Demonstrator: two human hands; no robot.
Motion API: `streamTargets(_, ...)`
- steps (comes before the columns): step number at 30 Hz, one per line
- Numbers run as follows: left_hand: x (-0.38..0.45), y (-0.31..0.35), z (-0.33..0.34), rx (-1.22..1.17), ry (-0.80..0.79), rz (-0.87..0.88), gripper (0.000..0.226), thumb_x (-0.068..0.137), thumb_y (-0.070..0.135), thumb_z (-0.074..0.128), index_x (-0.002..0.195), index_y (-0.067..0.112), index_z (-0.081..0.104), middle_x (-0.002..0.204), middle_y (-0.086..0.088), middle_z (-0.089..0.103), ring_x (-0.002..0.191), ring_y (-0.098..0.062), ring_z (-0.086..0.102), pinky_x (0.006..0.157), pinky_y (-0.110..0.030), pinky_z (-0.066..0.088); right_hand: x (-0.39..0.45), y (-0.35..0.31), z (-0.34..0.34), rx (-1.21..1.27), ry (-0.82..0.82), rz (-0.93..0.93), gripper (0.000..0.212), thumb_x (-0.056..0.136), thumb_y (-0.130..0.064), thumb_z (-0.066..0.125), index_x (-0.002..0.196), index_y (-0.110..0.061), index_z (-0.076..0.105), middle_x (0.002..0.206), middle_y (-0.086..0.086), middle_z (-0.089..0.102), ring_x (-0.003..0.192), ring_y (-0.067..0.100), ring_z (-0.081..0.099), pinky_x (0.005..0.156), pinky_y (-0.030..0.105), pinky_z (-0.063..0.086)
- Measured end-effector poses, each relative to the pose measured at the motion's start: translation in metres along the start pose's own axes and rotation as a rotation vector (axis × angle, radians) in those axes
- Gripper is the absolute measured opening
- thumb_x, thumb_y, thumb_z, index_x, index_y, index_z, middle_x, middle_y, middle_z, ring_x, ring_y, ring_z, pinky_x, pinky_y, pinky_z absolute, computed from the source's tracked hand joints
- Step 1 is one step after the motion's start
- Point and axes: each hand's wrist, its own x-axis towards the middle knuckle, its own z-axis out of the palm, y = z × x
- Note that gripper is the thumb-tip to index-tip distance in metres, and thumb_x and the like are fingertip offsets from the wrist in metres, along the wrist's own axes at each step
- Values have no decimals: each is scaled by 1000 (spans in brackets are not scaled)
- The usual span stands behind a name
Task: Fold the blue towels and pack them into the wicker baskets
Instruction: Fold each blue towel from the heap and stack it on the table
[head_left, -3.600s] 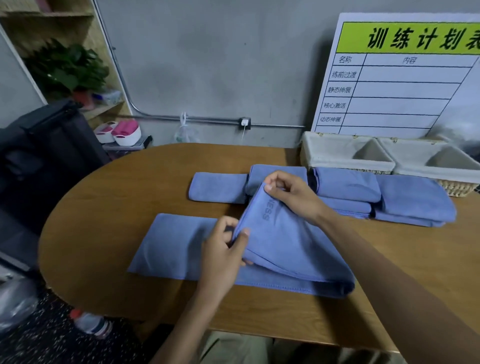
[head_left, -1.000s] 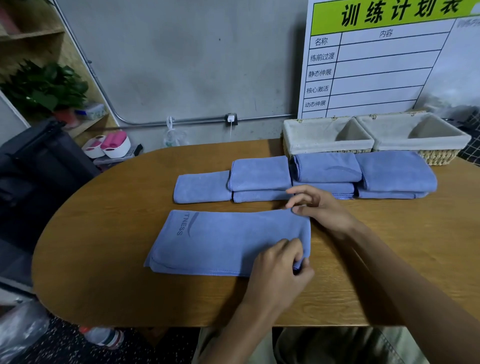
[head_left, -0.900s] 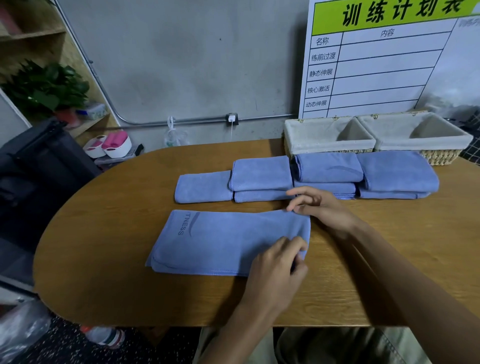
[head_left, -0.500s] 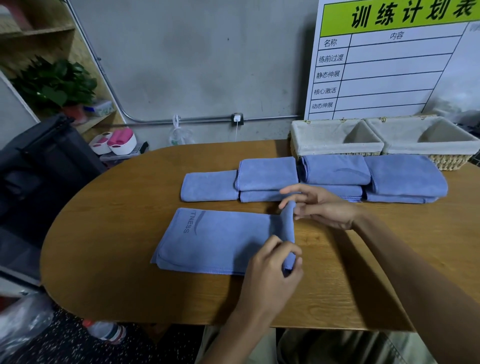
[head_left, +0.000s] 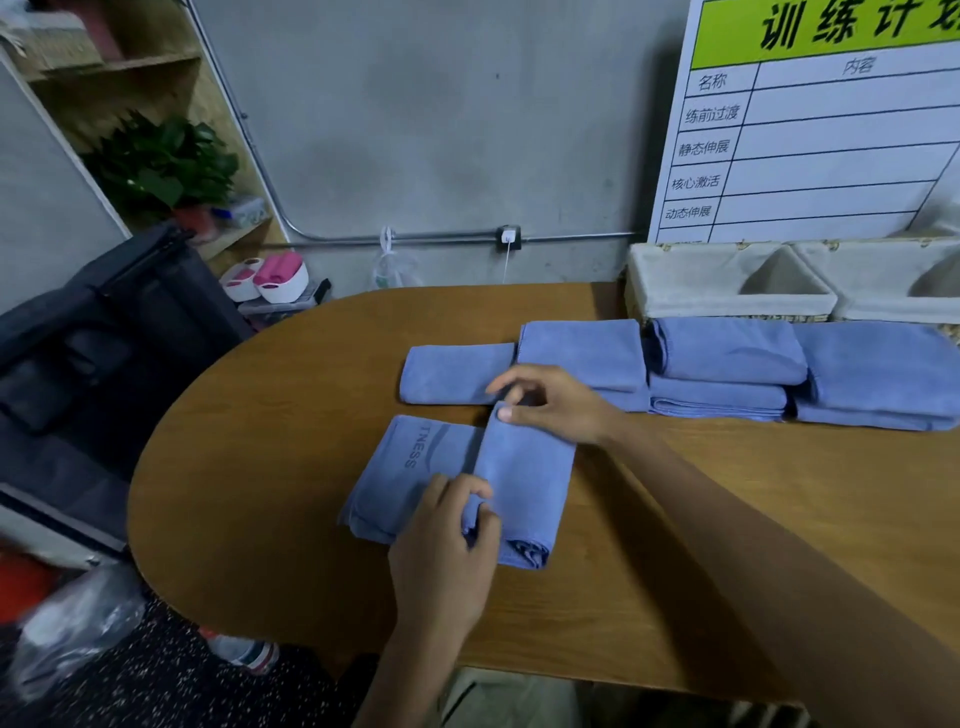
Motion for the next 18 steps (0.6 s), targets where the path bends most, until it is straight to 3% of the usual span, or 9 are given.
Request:
streamTargets(2, -2, -15, 2, 145, -47, -29, 11, 92, 29, 61, 93, 37, 53, 94, 15, 40, 61, -11, 48, 46, -24, 31, 0, 14, 17, -153, 16, 38, 28, 90, -31, 74, 115, -20, 68, 88, -4, 71, 84, 12, 67, 77, 40, 53)
streamTargets(4, -2, -25, 6, 152, -37, 24, 8, 88, 24, 61, 91, 30, 57, 95, 11, 36, 72, -12, 46, 56, -28, 37, -4, 22, 26, -185, 109, 43, 24, 90, -37, 73, 111, -26, 69, 85, -7, 70, 81, 7, 65, 73, 34, 52)
streamTargets(7, -1, -22, 12, 128, 29, 225, 15, 86, 20, 50, 89, 25, 64, 100, 7, 46, 87, -18, 48, 74, -40, 41, -6, 24, 25, -168, 172, 38, 23, 89, -37, 73, 109, -25, 69, 81, -7, 69, 77, 7, 65, 72, 35, 52)
streamTargets(10, -5, -4, 11, 34, -23, 392, 17, 85, 20, 53, 90, 28, 67, 105, 12, 56, 94, -12, 52, 79, -35, 35, -13, 25, 22, -189, 188, 37, 25, 87, -39, 75, 108, -27, 69, 81, -8, 68, 78, 7, 65, 73, 34, 52)
streamTargets(13, -11, 3, 15, 25, -130, 474, 8, 94, 36, 56, 90, 32, 63, 102, 17, 54, 96, -7, 53, 81, -29, 31, -24, 26, 20, -138, 239, 61, 22, 87, -38, 76, 105, -29, 70, 81, -7, 68, 78, 7, 65, 74, 32, 51)
streamTargets(18, -15, 9, 21, 146, -121, 488, 32, 91, 63, 54, 85, 32, 56, 95, 15, 51, 92, -10, 52, 82, -36, 37, -29, 26, 17, -156, 266, 92, 17, 86, -35, 77, 99, -26, 71, 75, -8, 66, 73, 8, 64, 69, 33, 51)
